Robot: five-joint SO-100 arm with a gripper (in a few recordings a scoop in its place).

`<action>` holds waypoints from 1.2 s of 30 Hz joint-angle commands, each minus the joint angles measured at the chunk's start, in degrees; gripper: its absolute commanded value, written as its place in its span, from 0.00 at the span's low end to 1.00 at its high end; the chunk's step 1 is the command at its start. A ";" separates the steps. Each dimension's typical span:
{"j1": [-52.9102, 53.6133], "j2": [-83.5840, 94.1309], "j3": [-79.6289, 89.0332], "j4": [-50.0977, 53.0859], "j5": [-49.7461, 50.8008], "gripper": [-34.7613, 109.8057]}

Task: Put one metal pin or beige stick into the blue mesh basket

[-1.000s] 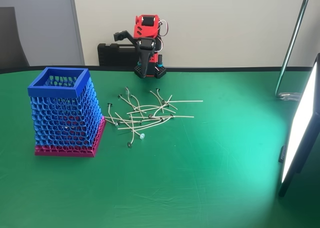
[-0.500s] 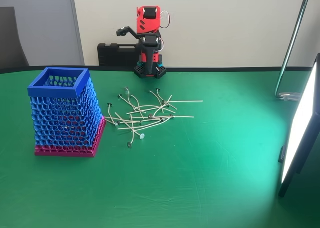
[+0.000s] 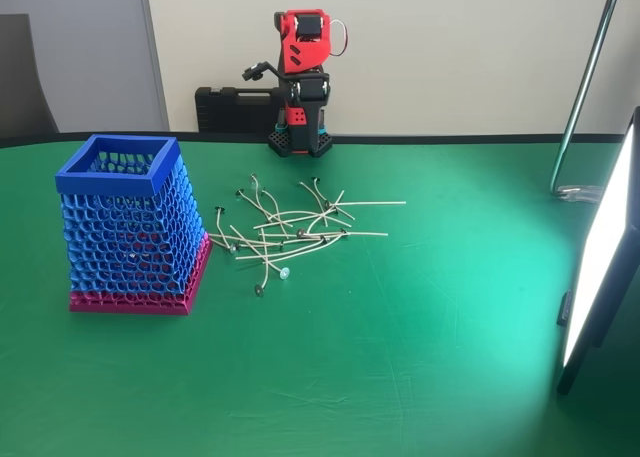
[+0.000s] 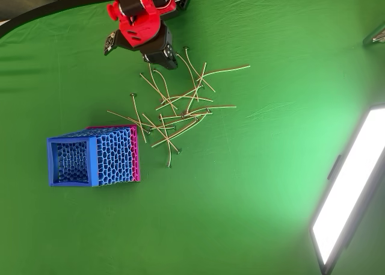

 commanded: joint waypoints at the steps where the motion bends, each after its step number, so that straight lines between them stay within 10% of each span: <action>1: -1.76 -1.49 -3.43 0.35 -0.62 0.25; 12: -0.35 -11.87 -13.54 2.20 -8.70 0.25; 36: -0.88 -23.82 -5.45 -0.35 30.23 0.25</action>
